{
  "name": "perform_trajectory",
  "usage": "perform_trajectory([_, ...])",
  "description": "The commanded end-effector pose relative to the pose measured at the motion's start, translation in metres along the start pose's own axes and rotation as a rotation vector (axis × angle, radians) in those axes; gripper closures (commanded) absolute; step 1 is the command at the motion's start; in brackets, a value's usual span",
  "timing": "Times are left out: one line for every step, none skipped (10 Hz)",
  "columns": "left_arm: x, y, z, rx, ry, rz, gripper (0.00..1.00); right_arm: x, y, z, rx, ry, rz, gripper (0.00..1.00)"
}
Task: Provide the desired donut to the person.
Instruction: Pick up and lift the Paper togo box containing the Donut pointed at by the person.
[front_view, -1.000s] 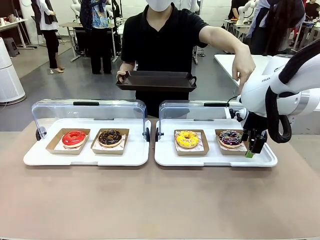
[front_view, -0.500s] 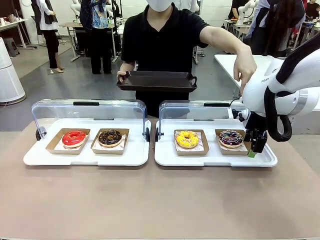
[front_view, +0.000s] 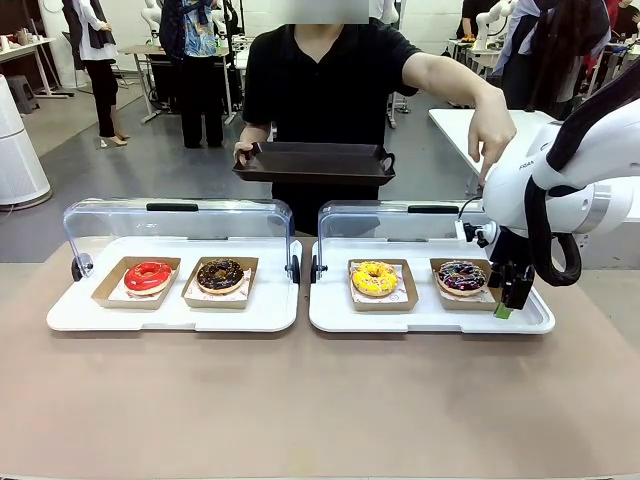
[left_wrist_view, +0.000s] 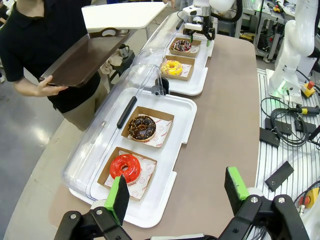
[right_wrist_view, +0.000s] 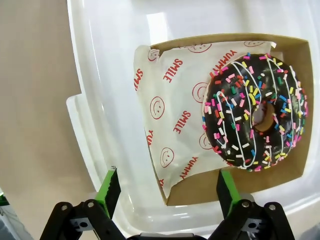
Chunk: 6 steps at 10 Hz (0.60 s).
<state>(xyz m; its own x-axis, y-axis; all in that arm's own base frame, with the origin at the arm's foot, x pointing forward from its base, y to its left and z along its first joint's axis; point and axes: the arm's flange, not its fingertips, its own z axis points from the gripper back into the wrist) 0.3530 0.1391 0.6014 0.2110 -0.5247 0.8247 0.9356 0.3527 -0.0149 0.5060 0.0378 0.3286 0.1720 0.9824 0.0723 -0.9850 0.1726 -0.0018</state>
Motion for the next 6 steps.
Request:
perform_trajectory([-0.0009, -0.0001, 0.0027, -0.008, -0.007, 0.0, 0.0, -0.0025, -0.0073, -0.0031, 0.004, -0.011, 0.011, 0.0])
perform_trajectory([-0.0009, -0.0001, 0.0027, -0.008, -0.007, 0.0, 0.0, -0.0021, -0.0069, -0.0037, 0.005, -0.005, 0.017, 0.0])
perform_trajectory([-0.0009, -0.0001, 0.0027, -0.008, -0.007, 0.0, 0.0, -0.0025, -0.0069, -0.0043, 0.008, -0.001, 0.02, 0.08])
perform_trajectory([-0.0009, -0.0001, 0.0027, -0.008, -0.007, 0.0, 0.0, -0.003, -0.0067, -0.0044, 0.013, 0.0, 0.021, 0.58])
perform_trajectory([-0.0009, -0.0001, 0.0027, -0.008, -0.007, 0.0, 0.0, -0.003, -0.0065, -0.0045, 0.016, -0.001, 0.025, 0.67])
perform_trajectory([-0.0009, -0.0001, 0.0027, -0.008, -0.007, 0.0, 0.0, -0.003, -0.0068, -0.0057, 0.018, -0.002, 0.022, 1.0])
